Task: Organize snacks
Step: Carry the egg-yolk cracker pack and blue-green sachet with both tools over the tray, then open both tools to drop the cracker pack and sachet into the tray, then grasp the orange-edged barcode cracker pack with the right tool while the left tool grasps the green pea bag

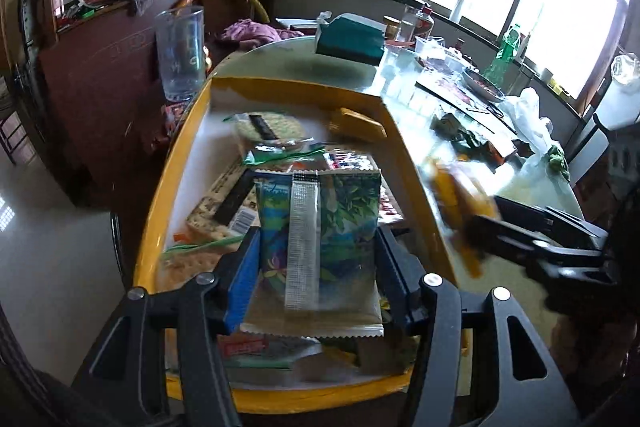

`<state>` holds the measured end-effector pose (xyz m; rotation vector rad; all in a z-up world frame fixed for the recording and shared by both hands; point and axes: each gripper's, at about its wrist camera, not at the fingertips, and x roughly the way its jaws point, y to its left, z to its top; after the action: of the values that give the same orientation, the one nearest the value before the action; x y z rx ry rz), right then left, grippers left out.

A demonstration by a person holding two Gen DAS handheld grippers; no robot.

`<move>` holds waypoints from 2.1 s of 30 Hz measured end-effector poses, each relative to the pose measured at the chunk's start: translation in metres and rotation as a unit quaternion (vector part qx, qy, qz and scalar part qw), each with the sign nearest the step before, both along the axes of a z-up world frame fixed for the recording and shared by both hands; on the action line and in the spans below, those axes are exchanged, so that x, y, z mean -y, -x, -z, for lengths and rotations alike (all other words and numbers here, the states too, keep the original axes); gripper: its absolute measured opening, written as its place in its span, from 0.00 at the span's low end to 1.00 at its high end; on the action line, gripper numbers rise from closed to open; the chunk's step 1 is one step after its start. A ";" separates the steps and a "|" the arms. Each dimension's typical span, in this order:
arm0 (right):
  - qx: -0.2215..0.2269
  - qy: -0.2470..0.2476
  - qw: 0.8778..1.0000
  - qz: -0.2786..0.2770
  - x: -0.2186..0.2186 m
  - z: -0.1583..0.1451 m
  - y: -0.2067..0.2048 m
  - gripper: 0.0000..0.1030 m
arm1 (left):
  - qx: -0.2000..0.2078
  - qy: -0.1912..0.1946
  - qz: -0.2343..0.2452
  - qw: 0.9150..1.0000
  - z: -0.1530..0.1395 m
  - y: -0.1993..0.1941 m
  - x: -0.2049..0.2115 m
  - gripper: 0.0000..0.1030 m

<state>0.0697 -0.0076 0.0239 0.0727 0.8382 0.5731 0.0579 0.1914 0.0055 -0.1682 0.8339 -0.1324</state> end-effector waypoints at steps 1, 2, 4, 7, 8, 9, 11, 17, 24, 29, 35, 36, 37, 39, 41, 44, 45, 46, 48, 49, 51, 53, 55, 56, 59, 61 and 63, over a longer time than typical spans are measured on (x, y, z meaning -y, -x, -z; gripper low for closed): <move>-0.004 0.005 1.000 -0.005 -0.011 0.004 -0.004 0.67 | -0.002 0.007 -0.001 1.000 0.002 -0.001 -0.004 0.56; -0.010 0.013 1.000 -0.009 -0.023 0.007 -0.010 0.67 | -0.003 0.009 -0.003 1.000 0.002 -0.002 -0.007 0.56; -0.016 0.017 1.000 -0.011 -0.036 0.013 -0.019 0.68 | 0.001 0.014 -0.010 1.000 0.002 -0.003 -0.013 0.60; -0.023 0.033 0.999 0.000 -0.050 0.022 -0.032 0.70 | 0.001 0.012 -0.022 1.000 0.004 -0.006 -0.021 0.62; -0.017 0.037 0.999 0.003 -0.052 0.023 -0.034 0.70 | 0.002 0.015 -0.024 1.000 0.004 -0.006 -0.024 0.71; -0.013 0.040 0.999 0.001 -0.055 0.024 -0.036 0.70 | 0.003 0.021 -0.029 0.999 0.005 -0.007 -0.026 0.79; -0.012 0.023 1.000 -0.007 -0.054 0.022 -0.038 0.70 | 0.011 0.035 -0.043 0.998 0.004 -0.005 -0.033 0.80; -0.001 -0.031 0.999 0.010 -0.016 0.005 -0.032 0.73 | 0.039 0.065 -0.047 0.996 -0.011 0.006 -0.030 0.87; 0.003 -0.052 0.997 0.065 0.072 -0.007 -0.030 0.73 | 0.062 0.077 0.019 0.995 -0.030 0.005 0.029 0.89; -0.011 -0.034 0.989 0.146 0.144 -0.006 -0.046 0.73 | 0.054 0.083 0.068 0.993 -0.033 -0.008 0.076 0.89; -0.054 -0.038 0.967 0.245 0.214 0.014 -0.088 0.73 | 0.047 0.072 0.097 0.992 -0.033 -0.018 0.113 0.89; -0.066 -0.033 0.963 0.259 0.220 0.019 -0.099 0.73 | 0.048 0.068 0.099 0.992 -0.034 -0.018 0.115 0.89; -0.075 -0.029 0.960 0.270 0.224 0.023 -0.111 0.73 | 0.049 0.062 0.098 0.992 -0.034 -0.017 0.116 0.89; -0.092 -0.023 0.952 0.289 0.230 0.033 -0.136 0.73 | 0.050 0.053 0.090 0.993 -0.033 -0.016 0.115 0.89; -0.104 -0.009 0.947 0.304 0.231 0.039 -0.157 0.73 | 0.050 0.051 0.086 0.994 -0.032 -0.015 0.112 0.89; -0.121 0.008 0.933 0.339 0.234 0.052 -0.186 0.73 | 0.050 0.046 0.080 0.994 -0.030 -0.015 0.107 0.89; -0.128 0.008 0.926 0.355 0.237 0.056 -0.192 0.73 | 0.048 0.046 0.081 0.995 -0.030 -0.016 0.105 0.89; -0.137 -0.003 0.920 0.366 0.240 0.061 -0.197 0.73 | 0.047 0.046 0.081 0.995 -0.029 -0.017 0.103 0.89; -0.144 -0.002 0.911 0.387 0.242 0.065 -0.203 0.73 | 0.043 0.050 0.081 0.995 -0.027 -0.019 0.101 0.89; -0.145 -0.001 0.907 0.395 0.242 0.068 -0.207 0.73 | 0.042 0.051 0.082 0.994 -0.027 -0.019 0.101 0.89; -0.139 0.018 0.906 0.400 0.239 0.070 -0.213 0.74 | 0.043 0.052 0.086 0.994 -0.027 -0.018 0.102 0.89; -0.135 0.037 0.902 0.408 0.235 0.071 -0.218 0.75 | 0.043 0.054 0.088 0.994 -0.026 -0.018 0.103 0.89; -0.124 0.073 0.905 0.399 0.226 0.073 -0.222 0.75 | 0.039 0.056 0.089 0.994 -0.026 -0.018 0.105 0.89; -0.117 0.092 0.909 0.390 0.222 0.075 -0.219 0.75 | 0.038 0.058 0.093 0.993 -0.026 -0.018 0.107 0.89; -0.114 0.107 0.918 0.366 0.219 0.075 -0.206 0.69 | 0.033 0.058 0.106 0.992 -0.029 -0.022 0.120 0.89; -0.112 0.107 0.923 0.352 0.221 0.074 -0.188 0.67 | 0.027 0.066 0.120 0.990 -0.030 -0.029 0.131 0.89; -0.109 0.107 0.928 0.339 0.223 0.074 -0.166 0.66 | 0.016 0.066 0.132 0.989 -0.032 -0.039 0.146 0.89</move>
<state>0.2354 -0.2309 -0.0501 0.2195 1.0171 -0.1846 0.0967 0.0449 0.0377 -0.1787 0.8136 -0.4385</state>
